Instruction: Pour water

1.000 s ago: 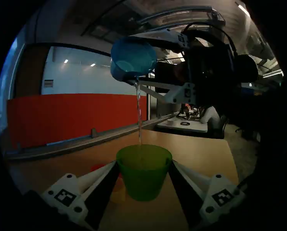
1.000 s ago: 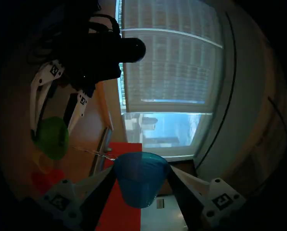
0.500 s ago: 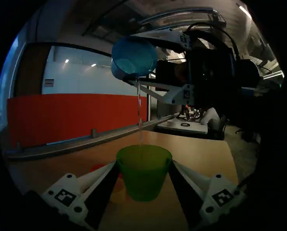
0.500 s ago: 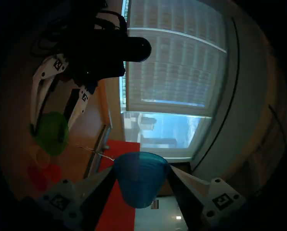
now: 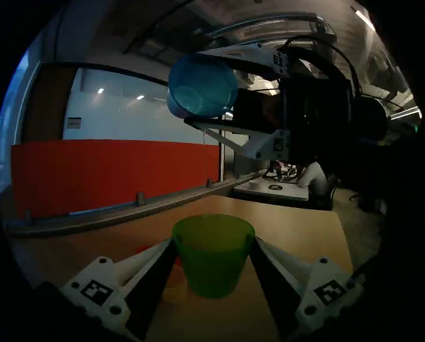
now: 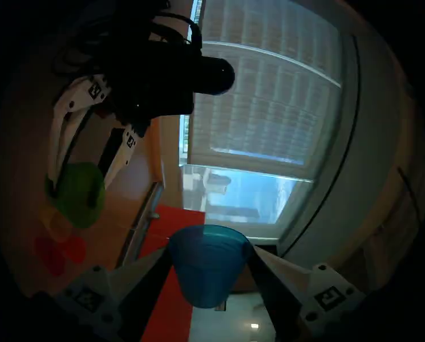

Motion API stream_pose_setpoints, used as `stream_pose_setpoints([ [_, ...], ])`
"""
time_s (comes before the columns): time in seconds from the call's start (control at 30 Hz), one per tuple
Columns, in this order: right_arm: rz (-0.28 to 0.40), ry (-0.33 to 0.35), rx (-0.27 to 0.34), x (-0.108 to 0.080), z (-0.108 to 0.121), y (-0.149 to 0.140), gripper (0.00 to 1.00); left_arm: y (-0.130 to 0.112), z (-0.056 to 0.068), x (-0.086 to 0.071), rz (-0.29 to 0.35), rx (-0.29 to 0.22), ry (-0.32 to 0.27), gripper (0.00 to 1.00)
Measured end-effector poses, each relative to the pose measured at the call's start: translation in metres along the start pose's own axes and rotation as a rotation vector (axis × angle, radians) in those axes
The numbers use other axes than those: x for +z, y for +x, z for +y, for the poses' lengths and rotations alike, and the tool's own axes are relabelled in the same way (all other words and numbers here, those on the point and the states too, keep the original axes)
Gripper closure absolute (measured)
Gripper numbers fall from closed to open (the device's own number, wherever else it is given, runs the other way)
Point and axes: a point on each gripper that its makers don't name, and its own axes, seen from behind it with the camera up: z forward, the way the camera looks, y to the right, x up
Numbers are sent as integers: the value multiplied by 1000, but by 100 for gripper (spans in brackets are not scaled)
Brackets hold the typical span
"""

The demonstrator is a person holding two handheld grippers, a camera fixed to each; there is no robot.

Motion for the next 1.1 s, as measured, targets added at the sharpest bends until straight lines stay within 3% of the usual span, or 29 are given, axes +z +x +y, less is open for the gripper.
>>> stream_pose_setpoints([
  [0.3, 5, 2, 24, 0, -1, 0, 8, 1, -1, -1, 0, 1, 4, 14],
  [0.5, 7, 1, 92, -2, -2, -4, 8, 1, -1, -1, -1, 2, 6, 14],
  [0.63, 11, -4, 199, -4, -3, -6, 8, 2, -1, -1, -1, 3, 6, 14],
  [0.83, 4, -9, 408, -8, -11, -14, 8, 5, 1, -2, -4, 6, 5, 14],
  [1.1, -4, -10, 766, -17, -23, -23, 8, 6, 0, -4, -8, 6, 7, 14],
])
